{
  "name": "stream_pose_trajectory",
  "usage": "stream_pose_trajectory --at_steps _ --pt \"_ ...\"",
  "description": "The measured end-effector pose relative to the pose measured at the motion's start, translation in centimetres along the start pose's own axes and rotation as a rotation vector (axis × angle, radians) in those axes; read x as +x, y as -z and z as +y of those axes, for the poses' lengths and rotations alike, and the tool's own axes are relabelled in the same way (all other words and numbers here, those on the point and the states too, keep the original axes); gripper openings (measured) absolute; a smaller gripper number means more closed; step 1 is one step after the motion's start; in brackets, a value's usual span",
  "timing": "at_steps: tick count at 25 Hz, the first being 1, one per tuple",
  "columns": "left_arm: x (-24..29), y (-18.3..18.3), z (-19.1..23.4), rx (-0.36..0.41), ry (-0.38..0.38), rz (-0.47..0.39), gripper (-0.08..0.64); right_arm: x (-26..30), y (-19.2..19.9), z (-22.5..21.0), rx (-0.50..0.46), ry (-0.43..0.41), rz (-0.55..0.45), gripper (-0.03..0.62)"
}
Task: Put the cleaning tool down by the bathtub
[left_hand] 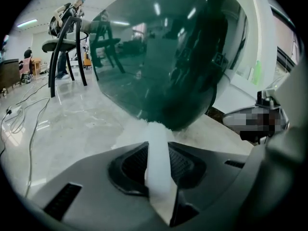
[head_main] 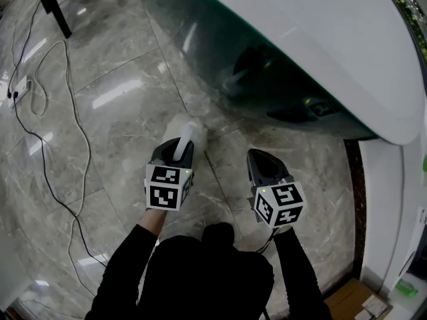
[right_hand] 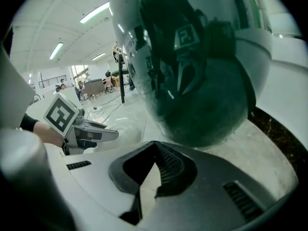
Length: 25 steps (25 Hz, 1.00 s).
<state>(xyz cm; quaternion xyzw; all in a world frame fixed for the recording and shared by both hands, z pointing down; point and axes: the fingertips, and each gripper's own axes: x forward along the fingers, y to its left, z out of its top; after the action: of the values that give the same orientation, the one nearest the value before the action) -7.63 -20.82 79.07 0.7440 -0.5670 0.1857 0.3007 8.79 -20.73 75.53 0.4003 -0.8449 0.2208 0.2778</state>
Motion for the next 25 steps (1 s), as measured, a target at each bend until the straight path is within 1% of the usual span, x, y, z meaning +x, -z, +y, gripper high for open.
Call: stream_pose_trajectory --at_steps 5,9,22,25 --pt "1.7 0.5 0.4 0.016 -0.002 0.015 0.098 1.1 0.4 -0.2 -0.005 0.0 -0.001 0.0" --pt "3.4 0.8 0.8 0.027 -0.022 0.021 0.098 1.6 0.9 -0.6 0.001 0.002 0.002 0.0" --pt "7.2 1.3 1.3 0.025 -0.042 0.048 0.098 2.2 1.9 -1.7 0.016 0.005 0.008 0.0" --pt "7.6 1.6 1.5 0.014 -0.046 0.057 0.098 2.3 2.0 -1.7 0.017 0.004 0.01 0.0"
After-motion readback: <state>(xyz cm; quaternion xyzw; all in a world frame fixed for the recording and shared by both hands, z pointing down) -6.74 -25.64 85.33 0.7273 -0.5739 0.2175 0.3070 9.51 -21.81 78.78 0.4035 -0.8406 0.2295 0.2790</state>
